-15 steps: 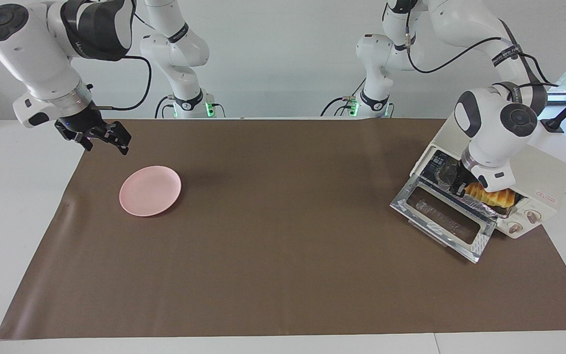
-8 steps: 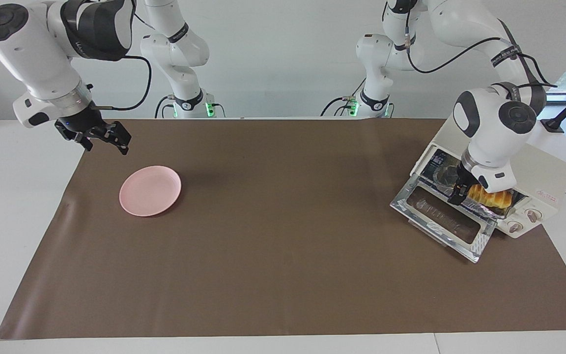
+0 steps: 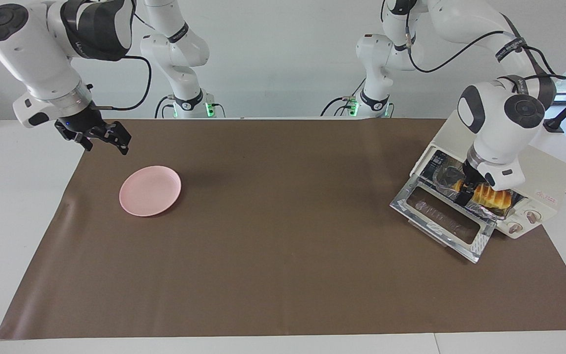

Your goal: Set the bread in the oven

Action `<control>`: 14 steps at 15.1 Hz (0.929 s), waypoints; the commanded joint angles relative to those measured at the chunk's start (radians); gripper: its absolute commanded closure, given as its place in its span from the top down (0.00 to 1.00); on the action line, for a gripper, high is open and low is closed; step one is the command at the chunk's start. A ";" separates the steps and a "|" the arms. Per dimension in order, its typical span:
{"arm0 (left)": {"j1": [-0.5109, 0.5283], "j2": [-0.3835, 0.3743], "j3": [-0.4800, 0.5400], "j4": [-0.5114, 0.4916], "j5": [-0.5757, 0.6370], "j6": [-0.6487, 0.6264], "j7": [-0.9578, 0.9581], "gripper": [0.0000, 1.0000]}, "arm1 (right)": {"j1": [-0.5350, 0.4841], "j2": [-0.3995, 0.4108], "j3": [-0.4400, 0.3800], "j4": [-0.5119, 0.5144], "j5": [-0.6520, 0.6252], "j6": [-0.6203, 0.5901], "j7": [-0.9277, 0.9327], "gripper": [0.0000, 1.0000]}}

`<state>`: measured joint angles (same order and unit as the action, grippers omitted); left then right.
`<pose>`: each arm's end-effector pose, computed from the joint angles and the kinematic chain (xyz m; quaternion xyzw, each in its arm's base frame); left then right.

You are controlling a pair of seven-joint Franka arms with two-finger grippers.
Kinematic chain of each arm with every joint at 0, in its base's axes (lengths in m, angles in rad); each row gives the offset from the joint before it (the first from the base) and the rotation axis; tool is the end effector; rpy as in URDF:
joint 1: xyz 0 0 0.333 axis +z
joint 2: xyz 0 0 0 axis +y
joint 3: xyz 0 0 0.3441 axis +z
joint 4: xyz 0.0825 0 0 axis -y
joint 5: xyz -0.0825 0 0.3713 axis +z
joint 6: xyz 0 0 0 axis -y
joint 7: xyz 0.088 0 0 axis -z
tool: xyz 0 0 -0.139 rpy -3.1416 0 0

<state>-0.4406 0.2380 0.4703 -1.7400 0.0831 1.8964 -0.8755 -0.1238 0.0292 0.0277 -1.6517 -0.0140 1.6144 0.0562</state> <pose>0.6087 0.0075 0.4468 -0.9031 -0.4185 -0.0120 0.0960 0.5465 -0.0548 0.5712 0.9966 -0.0755 -0.0334 0.0059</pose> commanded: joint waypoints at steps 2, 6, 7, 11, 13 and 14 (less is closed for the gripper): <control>-0.012 0.029 0.005 0.054 0.006 -0.034 0.018 1.00 | -0.011 -0.031 0.009 -0.027 0.017 0.005 0.008 1.00; -0.049 0.064 0.001 0.172 0.000 -0.108 0.030 1.00 | -0.011 -0.031 0.009 -0.027 0.017 0.005 0.008 1.00; -0.049 0.063 -0.004 0.183 -0.014 -0.126 0.044 1.00 | -0.011 -0.031 0.009 -0.027 0.017 0.005 0.008 1.00; -0.049 0.011 -0.004 0.186 -0.092 -0.206 0.201 1.00 | -0.011 -0.031 0.009 -0.027 0.017 0.005 0.008 1.00; -0.050 -0.040 -0.004 0.183 -0.092 -0.287 0.431 1.00 | -0.011 -0.031 0.009 -0.027 0.017 0.005 0.008 1.00; -0.050 -0.061 -0.004 0.174 -0.092 -0.313 0.504 1.00 | -0.011 -0.031 0.009 -0.027 0.017 0.005 0.008 1.00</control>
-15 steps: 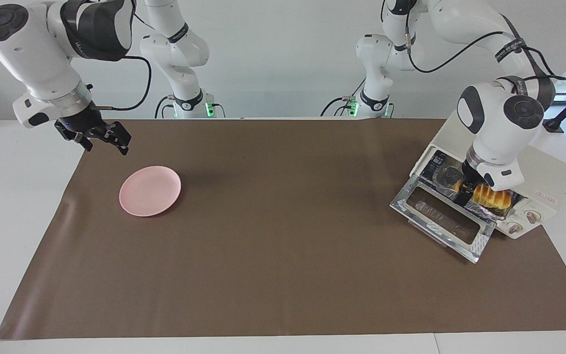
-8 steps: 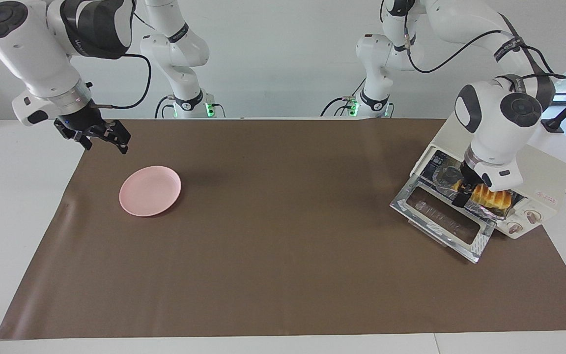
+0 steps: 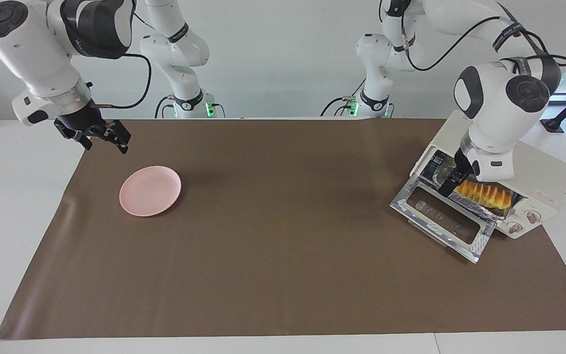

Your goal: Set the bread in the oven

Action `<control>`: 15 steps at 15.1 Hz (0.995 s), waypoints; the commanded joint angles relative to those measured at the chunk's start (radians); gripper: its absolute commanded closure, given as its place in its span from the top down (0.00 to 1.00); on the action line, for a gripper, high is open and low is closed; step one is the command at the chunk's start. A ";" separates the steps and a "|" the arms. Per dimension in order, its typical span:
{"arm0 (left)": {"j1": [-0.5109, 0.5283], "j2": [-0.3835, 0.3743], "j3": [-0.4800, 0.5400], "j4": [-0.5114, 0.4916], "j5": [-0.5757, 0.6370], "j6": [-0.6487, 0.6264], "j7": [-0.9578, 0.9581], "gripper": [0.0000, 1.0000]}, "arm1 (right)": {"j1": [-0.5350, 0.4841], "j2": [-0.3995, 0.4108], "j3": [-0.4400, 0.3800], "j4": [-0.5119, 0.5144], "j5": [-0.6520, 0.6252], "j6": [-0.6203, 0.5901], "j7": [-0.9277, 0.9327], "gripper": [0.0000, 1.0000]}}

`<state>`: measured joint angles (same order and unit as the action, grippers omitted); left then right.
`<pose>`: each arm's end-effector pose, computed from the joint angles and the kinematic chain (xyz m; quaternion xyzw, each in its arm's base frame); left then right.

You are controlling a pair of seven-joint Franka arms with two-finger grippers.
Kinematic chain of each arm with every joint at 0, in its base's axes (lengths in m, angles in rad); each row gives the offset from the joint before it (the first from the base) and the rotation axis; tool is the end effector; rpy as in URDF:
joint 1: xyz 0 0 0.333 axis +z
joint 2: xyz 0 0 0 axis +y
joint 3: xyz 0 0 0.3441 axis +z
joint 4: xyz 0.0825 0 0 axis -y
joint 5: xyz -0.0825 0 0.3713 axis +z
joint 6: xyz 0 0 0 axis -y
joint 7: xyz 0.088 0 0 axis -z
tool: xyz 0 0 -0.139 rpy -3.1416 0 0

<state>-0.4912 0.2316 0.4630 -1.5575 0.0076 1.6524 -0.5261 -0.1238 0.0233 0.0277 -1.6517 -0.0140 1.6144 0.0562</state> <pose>0.6026 -0.0410 0.5129 -0.9669 -0.2427 0.0389 0.0686 0.5451 -0.0546 0.5745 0.9967 -0.0755 -0.0304 0.0061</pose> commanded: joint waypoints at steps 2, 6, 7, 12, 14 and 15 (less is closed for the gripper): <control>0.000 -0.092 0.003 -0.021 -0.018 -0.108 0.221 1.00 | -0.011 -0.025 0.009 -0.027 0.017 0.005 0.008 1.00; 0.035 -0.210 -0.082 -0.082 -0.017 -0.131 0.271 1.00 | -0.011 -0.025 0.009 -0.027 0.017 0.005 0.008 1.00; 0.156 -0.245 -0.204 -0.099 -0.015 -0.154 0.309 1.00 | -0.011 -0.025 0.009 -0.027 0.017 0.005 0.008 1.00; 0.374 -0.325 -0.440 -0.168 -0.017 -0.194 0.544 1.00 | -0.011 -0.025 0.009 -0.027 0.017 0.005 0.008 1.00; 0.373 -0.321 -0.443 -0.159 -0.014 -0.178 0.554 1.00 | -0.011 -0.025 0.009 -0.027 0.017 0.005 0.008 1.00; 0.372 -0.316 -0.449 -0.151 -0.009 -0.171 0.558 1.00 | -0.011 -0.025 0.009 -0.027 0.017 0.005 0.008 1.00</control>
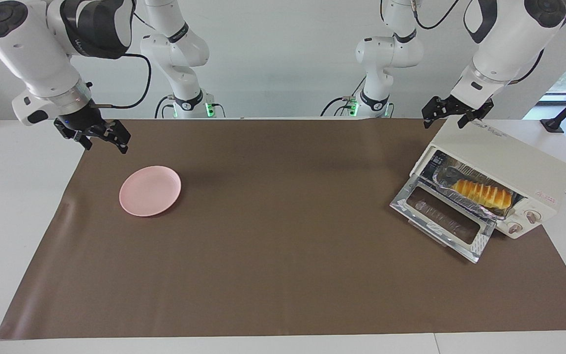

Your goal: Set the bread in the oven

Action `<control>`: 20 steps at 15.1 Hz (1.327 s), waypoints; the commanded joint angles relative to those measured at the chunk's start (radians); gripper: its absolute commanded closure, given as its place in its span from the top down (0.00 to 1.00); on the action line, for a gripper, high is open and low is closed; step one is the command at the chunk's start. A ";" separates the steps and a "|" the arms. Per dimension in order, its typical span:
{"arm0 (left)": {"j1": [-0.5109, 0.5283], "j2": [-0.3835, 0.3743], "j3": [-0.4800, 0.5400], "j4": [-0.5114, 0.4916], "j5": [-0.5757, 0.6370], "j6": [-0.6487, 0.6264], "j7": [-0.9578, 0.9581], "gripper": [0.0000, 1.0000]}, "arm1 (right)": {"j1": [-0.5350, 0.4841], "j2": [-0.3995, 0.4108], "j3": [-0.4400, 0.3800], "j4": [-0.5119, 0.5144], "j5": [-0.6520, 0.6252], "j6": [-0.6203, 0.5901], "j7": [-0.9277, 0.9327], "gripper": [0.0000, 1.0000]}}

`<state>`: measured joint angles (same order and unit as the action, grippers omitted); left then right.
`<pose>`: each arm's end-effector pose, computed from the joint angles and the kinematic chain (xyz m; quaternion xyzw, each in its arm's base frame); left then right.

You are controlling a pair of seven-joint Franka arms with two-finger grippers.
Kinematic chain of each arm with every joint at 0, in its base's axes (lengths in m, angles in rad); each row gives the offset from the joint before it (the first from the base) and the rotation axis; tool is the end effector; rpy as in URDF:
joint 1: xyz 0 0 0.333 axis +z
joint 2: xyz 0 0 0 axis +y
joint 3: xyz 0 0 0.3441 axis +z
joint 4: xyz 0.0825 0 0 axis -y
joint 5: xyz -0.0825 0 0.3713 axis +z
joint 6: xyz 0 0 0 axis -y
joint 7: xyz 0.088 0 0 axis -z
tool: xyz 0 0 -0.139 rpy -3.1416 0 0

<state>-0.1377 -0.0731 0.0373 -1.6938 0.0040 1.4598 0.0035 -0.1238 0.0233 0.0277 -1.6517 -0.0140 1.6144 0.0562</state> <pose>0.4943 -0.0485 0.5948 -0.9954 0.0519 0.0803 0.0045 0.5451 -0.0546 0.5745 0.9967 -0.0755 -0.0304 0.0061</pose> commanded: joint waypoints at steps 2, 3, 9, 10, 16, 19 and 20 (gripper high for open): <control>0.023 0.030 -0.033 0.009 -0.001 0.013 0.029 1.00 | -0.011 -0.025 0.009 -0.027 0.017 0.005 0.008 1.00; 0.023 0.051 -0.036 0.028 0.001 0.010 0.030 1.00 | -0.011 -0.025 0.009 -0.027 0.017 0.005 0.008 1.00; 0.021 0.047 -0.034 0.028 0.004 0.004 0.131 1.00 | -0.011 -0.025 0.009 -0.027 0.017 0.005 0.008 1.00; 0.021 0.044 -0.034 0.028 0.004 0.004 0.130 1.00 | -0.011 -0.025 0.009 -0.027 0.017 0.005 0.008 1.00; 0.033 0.035 -0.039 0.023 0.007 0.033 0.135 1.00 | -0.011 -0.025 0.009 -0.027 0.017 0.005 0.008 1.00; 0.043 0.036 -0.074 0.023 0.025 0.037 0.133 1.00 | -0.011 -0.025 0.009 -0.027 0.017 0.005 0.008 1.00; 0.041 0.035 -0.076 0.020 0.024 0.042 0.132 1.00 | -0.011 -0.025 0.009 -0.027 0.017 0.005 0.008 1.00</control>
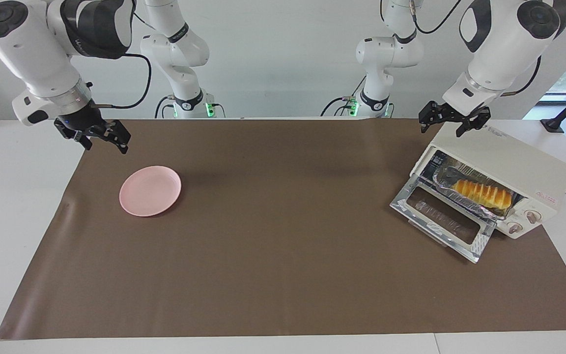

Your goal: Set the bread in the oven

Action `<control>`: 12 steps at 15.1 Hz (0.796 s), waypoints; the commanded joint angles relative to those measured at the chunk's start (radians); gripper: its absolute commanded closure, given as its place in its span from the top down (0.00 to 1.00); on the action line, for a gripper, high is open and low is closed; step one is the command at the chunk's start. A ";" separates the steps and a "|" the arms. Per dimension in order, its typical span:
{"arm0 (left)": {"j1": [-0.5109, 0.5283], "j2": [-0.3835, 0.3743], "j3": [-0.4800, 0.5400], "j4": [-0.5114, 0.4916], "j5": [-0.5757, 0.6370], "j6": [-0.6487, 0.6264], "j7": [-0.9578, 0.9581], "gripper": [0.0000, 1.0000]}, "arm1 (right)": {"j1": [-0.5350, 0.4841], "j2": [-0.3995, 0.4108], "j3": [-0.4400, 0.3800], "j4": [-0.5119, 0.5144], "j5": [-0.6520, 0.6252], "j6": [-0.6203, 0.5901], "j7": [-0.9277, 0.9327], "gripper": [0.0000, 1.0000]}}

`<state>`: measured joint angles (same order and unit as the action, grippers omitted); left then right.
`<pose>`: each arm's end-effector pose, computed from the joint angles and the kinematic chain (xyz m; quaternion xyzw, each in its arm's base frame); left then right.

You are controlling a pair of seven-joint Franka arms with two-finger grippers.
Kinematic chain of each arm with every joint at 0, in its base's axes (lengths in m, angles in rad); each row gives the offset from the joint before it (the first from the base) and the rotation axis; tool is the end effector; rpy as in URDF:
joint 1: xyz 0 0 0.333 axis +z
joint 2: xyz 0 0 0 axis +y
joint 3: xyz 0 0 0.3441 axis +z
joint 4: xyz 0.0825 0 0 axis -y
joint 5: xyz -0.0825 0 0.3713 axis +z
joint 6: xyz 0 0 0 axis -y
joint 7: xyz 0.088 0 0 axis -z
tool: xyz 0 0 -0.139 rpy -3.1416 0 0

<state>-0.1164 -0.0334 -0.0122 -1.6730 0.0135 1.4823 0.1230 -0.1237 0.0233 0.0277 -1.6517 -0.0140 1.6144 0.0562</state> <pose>0.5082 -0.0638 0.5854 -0.9890 0.1250 0.0785 0.0072 0.5451 -0.0545 0.5745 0.9967 -0.0755 -0.0304 0.0061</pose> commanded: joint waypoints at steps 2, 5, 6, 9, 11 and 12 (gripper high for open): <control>0.020 -0.003 -0.025 0.003 0.013 0.013 0.014 1.00 | -0.011 -0.025 0.009 -0.027 0.017 0.006 0.008 1.00; 0.021 0.001 -0.020 0.009 0.013 0.016 0.014 1.00 | -0.011 -0.025 0.009 -0.027 0.017 0.006 0.008 1.00; 0.023 0.001 -0.020 0.009 0.013 0.015 0.014 1.00 | -0.011 -0.025 0.009 -0.027 0.017 0.006 0.008 1.00; 0.021 0.001 -0.020 0.009 0.013 0.019 0.010 1.00 | -0.011 -0.025 0.009 -0.027 0.017 0.006 0.008 1.00; 0.023 0.003 -0.020 0.009 0.011 0.030 -0.015 1.00 | -0.011 -0.025 0.009 -0.027 0.017 0.006 0.008 1.00; 0.024 0.003 -0.020 0.006 0.011 0.056 -0.038 1.00 | -0.011 -0.025 0.009 -0.027 0.017 0.006 0.008 1.00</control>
<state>-0.1090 -0.0334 -0.0225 -1.6729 0.0141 1.5041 0.1133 -0.1238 0.0233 0.0277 -1.6517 -0.0140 1.6144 0.0562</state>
